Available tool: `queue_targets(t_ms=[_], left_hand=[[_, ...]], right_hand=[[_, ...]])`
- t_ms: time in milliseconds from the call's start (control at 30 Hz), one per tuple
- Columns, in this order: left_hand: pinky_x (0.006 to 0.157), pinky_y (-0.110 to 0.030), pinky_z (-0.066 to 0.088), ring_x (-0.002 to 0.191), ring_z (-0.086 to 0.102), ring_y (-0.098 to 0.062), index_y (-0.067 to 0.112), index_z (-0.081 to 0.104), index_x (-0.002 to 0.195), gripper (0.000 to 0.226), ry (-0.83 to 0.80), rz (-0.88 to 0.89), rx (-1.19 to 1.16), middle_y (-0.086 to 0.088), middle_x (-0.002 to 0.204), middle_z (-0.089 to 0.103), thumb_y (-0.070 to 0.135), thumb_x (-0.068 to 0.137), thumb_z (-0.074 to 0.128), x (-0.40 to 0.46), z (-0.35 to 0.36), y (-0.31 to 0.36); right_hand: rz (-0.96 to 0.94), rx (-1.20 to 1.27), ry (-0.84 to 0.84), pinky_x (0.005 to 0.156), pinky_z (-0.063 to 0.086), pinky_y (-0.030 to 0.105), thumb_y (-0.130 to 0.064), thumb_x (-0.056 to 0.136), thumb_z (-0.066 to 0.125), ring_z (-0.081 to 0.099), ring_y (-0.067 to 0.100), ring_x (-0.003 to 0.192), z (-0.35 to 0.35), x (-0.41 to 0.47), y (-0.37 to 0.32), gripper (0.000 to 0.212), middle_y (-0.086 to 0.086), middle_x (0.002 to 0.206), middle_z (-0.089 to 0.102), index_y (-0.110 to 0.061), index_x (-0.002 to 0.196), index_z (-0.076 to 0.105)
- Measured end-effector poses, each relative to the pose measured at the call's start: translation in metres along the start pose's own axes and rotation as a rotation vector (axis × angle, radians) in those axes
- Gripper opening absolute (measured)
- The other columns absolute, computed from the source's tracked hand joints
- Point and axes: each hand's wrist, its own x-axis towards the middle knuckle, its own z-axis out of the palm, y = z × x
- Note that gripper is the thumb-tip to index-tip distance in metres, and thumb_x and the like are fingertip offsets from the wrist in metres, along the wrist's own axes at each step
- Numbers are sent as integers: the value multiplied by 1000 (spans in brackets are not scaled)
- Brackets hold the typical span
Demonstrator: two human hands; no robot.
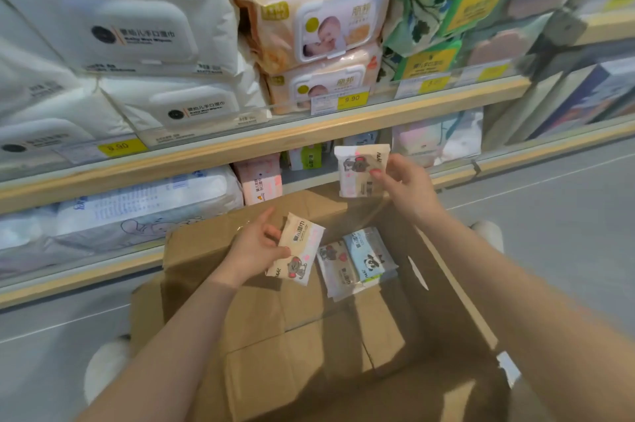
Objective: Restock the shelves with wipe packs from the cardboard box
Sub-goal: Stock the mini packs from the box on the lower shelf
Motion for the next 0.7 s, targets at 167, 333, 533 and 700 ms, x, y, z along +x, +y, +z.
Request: queue_targets(t_ms=[167, 333, 533, 700], left_hand=[[82, -41, 53, 80, 64, -21, 17, 55, 127, 63, 32, 37, 84, 1, 86, 64, 4, 70, 77, 0, -10, -11], [81, -16, 48, 82, 59, -8, 21, 65, 82, 20, 230, 193, 77, -2, 104, 65, 5, 74, 74, 1, -31, -13], [74, -34, 55, 84, 67, -5, 18, 58, 94, 9, 156, 141, 19, 7, 96, 71, 16, 87, 63, 6, -28, -22], [72, -36, 57, 82, 68, -6, 30, 54, 91, 10, 188, 101, -6, 7, 97, 72, 23, 88, 62, 12, -25, -29]], right_hand=[[-2, -86, -34, 74, 42, 19, -17, 94, 54, 56, 11, 97, 38, 34, 9, 22, -4, 107, 63, -15, 115, 60], [11, -159, -97, 76, 42, 29, -16, 93, 55, 59, 21, 96, 61, 31, 26, 19, 5, 103, 66, -11, 109, 63], [59, -83, -69, 83, 44, 29, -12, 93, 52, 58, 17, 102, 58, 24, 29, 25, 3, 112, 64, -11, 116, 62], [150, -34, -32, 80, 48, 27, -18, 95, 51, 59, 16, 101, 77, 46, 28, 27, 1, 112, 64, -11, 120, 59]])
